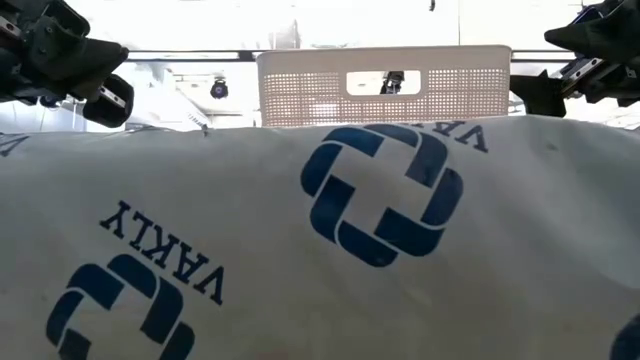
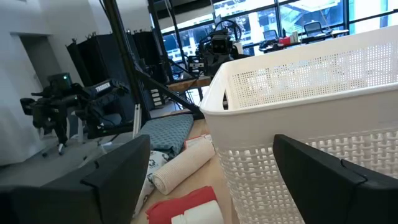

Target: Pick & place medical supplies in basket/bin

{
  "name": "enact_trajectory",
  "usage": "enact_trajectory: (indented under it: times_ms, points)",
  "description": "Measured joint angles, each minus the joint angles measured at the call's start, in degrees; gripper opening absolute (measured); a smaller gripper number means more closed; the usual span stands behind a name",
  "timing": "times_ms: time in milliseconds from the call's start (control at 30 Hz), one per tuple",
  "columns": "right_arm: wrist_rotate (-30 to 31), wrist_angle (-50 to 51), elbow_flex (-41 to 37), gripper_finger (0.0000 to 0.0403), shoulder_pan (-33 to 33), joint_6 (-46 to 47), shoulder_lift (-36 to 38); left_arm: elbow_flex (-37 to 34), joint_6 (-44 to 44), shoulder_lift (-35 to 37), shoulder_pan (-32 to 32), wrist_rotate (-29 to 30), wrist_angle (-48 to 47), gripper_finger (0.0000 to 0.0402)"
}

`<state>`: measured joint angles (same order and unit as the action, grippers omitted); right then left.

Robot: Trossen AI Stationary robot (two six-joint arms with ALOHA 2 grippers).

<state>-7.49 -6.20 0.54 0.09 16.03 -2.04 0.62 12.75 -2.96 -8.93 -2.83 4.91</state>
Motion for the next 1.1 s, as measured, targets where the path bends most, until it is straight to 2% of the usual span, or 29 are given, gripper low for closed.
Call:
enact_trajectory:
  times_ms: [133,200,333,467,567,700,833,933,1033,1100]
  points:
    - [0.02,-0.76,0.00,0.0329,-0.02,0.90,-0.02,0.00,0.00,0.00,0.00,0.00,-0.01,0.0000]
    - [0.01,-2.30,0.00,0.0329,0.00,6.83,-0.02,0.00,0.00,-0.01,0.01,0.00,-0.01,0.0000]
    - [0.04,-4.68,0.00,0.0329,0.00,26.46,0.02,0.00,0.00,0.00,0.00,-0.02,-0.02,0.0000]
    - [-0.05,-7.23,0.00,0.0329,0.00,54.40,0.04,0.00,0.00,-0.02,0.00,0.00,-0.02,0.0000]
    - [1.23,-10.54,0.00,0.0329,0.03,58.83,-0.07,0.00,0.01,-0.02,0.01,-0.01,-0.02,0.0000]
    - [1.22,-20.54,0.02,0.0329,0.26,63.66,-0.02,0.00,0.00,-0.02,0.01,-0.01,-0.01,0.0000]
    - [1.76,-28.70,3.19,0.0329,1.72,62.17,-0.81,0.00,0.00,-0.02,0.00,-0.02,0.00,0.0000]
    - [7.35,-28.69,10.70,0.0329,3.60,49.83,-3.65,0.00,0.00,-0.02,0.01,0.00,-0.01,0.0000]
    - [12.01,-28.24,19.61,0.0329,5.54,35.45,-9.87,0.00,0.00,-0.02,0.02,-0.02,-0.02,0.0000]
    - [13.95,-23.02,25.77,0.0329,6.35,31.58,-14.58,0.00,0.00,-0.02,0.02,-0.02,-0.02,0.0000]
